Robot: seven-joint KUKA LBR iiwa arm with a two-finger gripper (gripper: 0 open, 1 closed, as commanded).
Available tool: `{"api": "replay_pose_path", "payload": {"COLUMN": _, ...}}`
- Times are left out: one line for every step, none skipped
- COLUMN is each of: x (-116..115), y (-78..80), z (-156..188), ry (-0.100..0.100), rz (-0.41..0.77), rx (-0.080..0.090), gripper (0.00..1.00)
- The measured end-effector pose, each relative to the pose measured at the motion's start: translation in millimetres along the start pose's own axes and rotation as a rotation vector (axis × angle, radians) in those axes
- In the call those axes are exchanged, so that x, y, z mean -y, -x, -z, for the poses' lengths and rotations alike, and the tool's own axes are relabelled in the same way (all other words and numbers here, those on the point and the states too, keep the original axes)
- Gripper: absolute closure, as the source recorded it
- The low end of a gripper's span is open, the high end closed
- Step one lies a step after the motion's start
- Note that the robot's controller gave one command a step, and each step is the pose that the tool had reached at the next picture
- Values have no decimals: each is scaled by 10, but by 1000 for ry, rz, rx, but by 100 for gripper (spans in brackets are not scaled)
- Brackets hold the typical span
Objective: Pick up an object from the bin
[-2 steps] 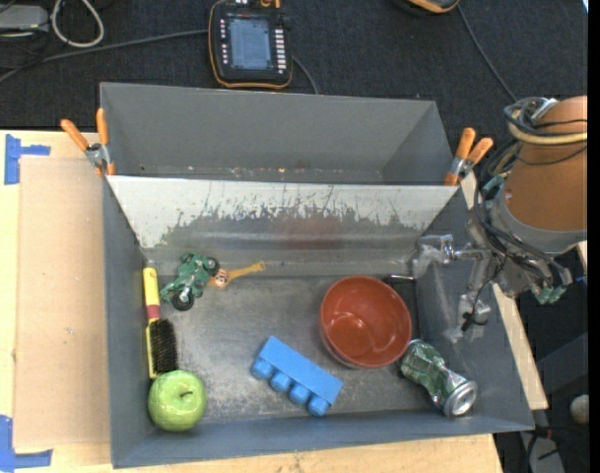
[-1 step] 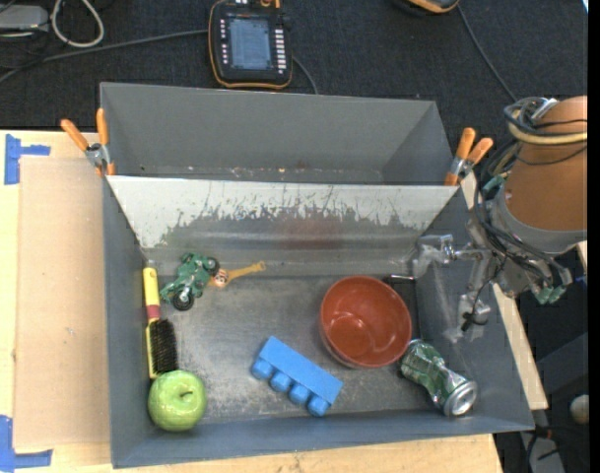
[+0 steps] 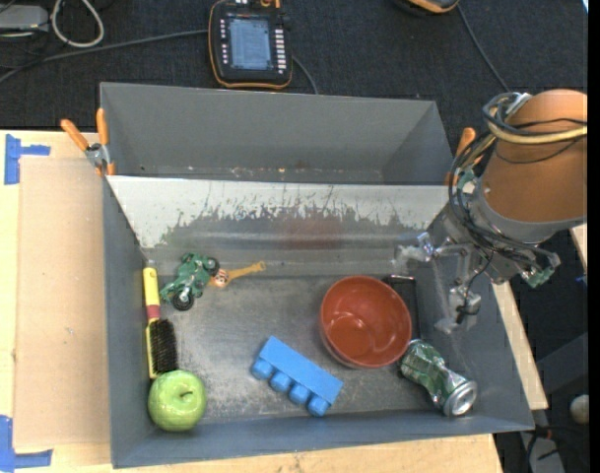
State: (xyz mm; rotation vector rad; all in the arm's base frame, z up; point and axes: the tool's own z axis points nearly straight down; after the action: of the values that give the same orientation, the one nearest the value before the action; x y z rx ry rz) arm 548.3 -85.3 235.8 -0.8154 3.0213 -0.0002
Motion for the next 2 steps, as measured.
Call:
{"api": "replay_pose_path", "payload": {"x": -209, "y": -193, "z": -916, "ry": -2, "rz": 42, "rx": 0, "gripper": 0}}
{"api": "replay_pose_path", "payload": {"x": -534, "y": 185, "z": -1214, "ry": -5, "rz": -10, "rx": 7, "gripper": 0}}
